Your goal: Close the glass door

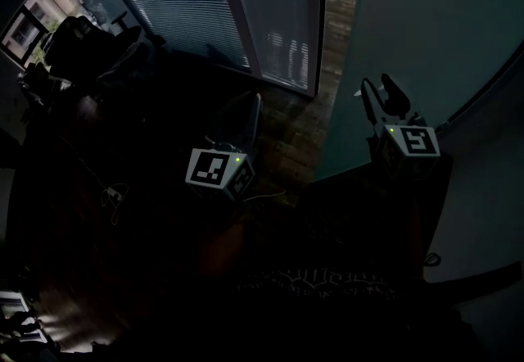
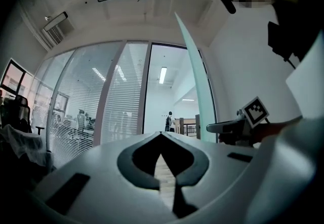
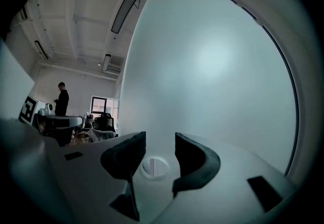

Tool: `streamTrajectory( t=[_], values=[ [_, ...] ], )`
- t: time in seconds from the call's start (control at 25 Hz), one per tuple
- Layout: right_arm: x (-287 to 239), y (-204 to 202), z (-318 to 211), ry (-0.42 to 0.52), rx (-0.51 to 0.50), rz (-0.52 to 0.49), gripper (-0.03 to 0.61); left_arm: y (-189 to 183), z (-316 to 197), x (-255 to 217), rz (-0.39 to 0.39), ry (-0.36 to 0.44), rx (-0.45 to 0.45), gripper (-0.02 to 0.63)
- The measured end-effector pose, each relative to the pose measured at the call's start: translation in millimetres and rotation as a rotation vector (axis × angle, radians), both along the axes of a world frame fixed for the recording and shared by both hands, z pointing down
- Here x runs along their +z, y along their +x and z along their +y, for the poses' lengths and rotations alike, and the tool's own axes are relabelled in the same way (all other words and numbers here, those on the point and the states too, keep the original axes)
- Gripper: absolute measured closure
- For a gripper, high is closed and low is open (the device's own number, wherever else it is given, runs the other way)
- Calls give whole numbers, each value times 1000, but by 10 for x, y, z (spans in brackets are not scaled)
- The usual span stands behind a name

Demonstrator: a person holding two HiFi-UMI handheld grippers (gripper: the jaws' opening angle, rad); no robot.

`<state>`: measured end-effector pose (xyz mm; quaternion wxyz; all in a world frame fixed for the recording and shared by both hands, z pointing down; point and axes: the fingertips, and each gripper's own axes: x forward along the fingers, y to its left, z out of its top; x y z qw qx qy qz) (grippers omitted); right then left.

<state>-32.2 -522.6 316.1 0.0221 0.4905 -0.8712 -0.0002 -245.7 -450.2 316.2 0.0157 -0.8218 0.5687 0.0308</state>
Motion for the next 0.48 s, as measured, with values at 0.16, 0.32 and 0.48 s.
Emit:
streamTrajectory(
  t=[0.16,0.32,0.48],
  values=[
    [-21,-147,-347,8,22,4,407,-148,-340,-30,-2,7,1,612],
    [-44,-253,-578,20,28,-7,407,-347,-637,-60,0,14,-18,612],
    [-23,-271,-718,40,66,26,407,-416,-889,-93,-16,23,-16,612]
  ],
)
